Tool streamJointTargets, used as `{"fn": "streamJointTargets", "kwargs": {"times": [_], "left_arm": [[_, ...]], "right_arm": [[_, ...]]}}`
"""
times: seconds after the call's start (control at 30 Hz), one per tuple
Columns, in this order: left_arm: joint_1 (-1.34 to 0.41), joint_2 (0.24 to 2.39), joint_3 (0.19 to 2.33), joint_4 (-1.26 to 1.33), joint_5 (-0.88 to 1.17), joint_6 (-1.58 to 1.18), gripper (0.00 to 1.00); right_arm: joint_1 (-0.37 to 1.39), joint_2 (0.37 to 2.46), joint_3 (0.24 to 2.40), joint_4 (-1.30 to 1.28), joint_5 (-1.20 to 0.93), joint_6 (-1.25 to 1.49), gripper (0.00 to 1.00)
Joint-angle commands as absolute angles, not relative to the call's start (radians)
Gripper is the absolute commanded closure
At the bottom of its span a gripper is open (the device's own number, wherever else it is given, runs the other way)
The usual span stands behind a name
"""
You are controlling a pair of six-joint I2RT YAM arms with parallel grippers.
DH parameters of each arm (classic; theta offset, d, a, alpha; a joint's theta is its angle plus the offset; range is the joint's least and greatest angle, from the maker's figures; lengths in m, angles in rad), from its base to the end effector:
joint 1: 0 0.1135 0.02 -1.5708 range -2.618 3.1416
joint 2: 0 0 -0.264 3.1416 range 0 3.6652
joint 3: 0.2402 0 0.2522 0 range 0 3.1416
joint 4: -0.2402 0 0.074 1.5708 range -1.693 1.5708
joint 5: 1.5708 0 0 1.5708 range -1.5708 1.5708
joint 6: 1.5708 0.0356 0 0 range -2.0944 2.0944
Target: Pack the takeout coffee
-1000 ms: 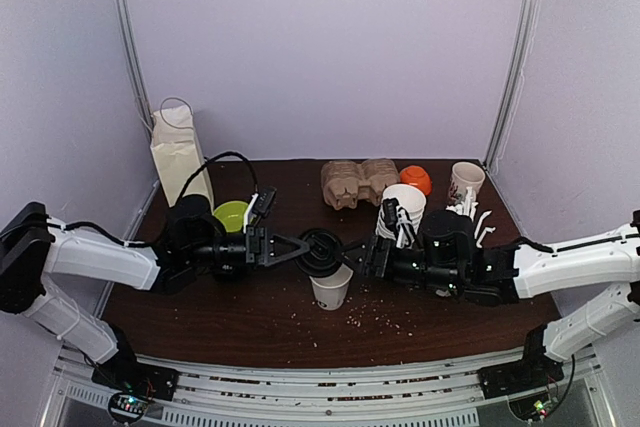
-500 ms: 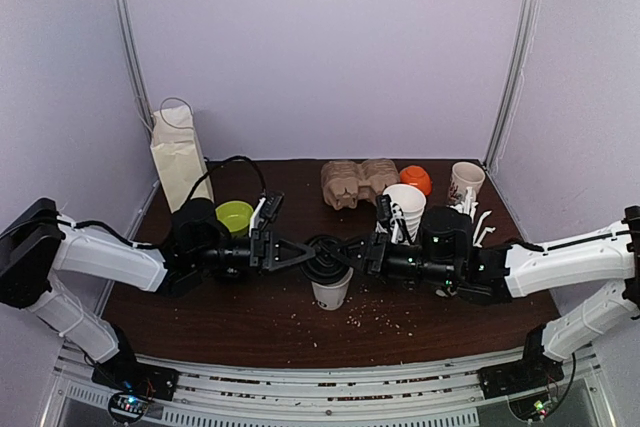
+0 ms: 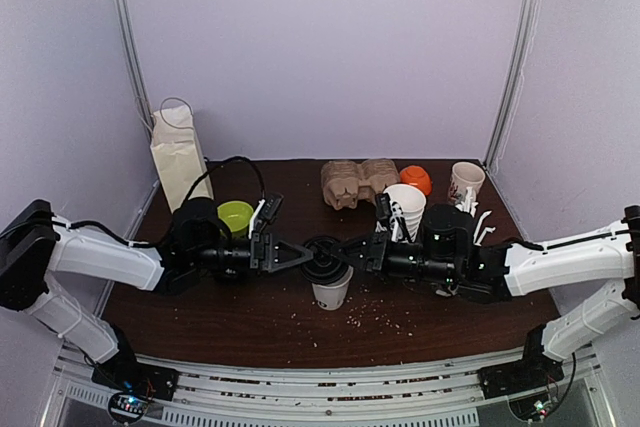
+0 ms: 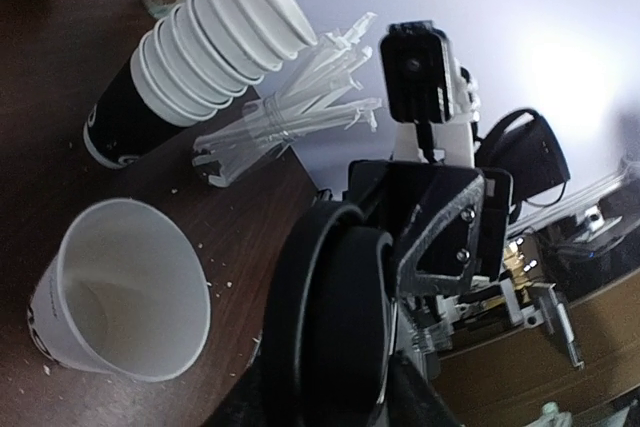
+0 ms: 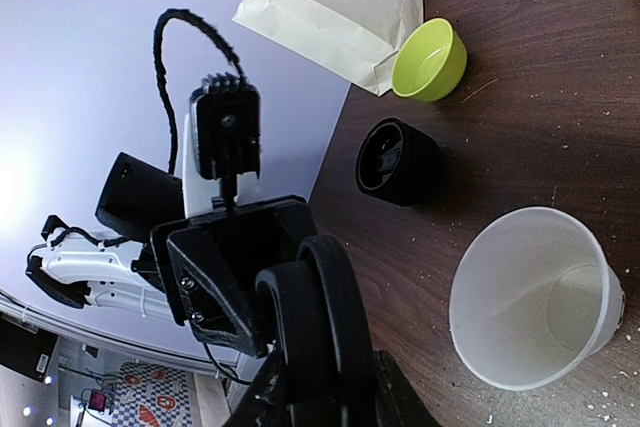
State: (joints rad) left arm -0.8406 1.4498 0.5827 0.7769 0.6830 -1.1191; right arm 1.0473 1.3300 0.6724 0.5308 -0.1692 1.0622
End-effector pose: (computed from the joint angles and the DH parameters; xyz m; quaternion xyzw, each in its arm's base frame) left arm 0.1791 -0.2337 0.2185 0.1272 0.7203 -0.6655 0.1488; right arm 0.1427 0.2592 0.2538 -0.0503 0.7482 0.6041 0.2698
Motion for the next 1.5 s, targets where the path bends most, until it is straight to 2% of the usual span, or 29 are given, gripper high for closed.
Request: {"fn": "streamJointTargets", "kwargs": {"times": [0.0, 0.1, 0.3, 0.5, 0.6, 0.93, 1.47], "left_arm": [[-0.853, 1.412, 0.617, 0.66, 0.659, -1.025, 0.53], [-0.853, 1.397, 0.616, 0.598, 0.636, -0.992, 0.4], [-0.853, 1.396, 0.626, 0.546, 0.612, -0.964, 0.35], [-0.852, 1.346, 0.633, 0.425, 0.529, -0.902, 0.12], [-0.852, 1.316, 0.631, 0.373, 0.491, -0.88, 0.06], [-0.852, 1.33, 0.656, 0.276, 0.404, -0.846, 0.02], [-0.852, 1.443, 0.732, 0.258, 0.417, -0.83, 0.02]], "right_arm": [[1.049, 1.342, 0.687, 0.511, -0.161, 1.028, 0.89], [1.048, 1.36, 0.697, 0.505, -0.161, 1.025, 0.9], [1.038, 1.385, 0.698, 0.512, -0.137, 1.024, 0.91], [1.021, 1.375, 0.678, 0.532, -0.103, 1.028, 0.92], [1.012, 1.389, 0.689, 0.527, -0.106, 1.031, 0.92], [0.985, 1.445, 0.694, 0.551, -0.137, 1.077, 0.92], [0.964, 1.478, 0.661, 0.622, -0.183, 1.141, 0.92]]}}
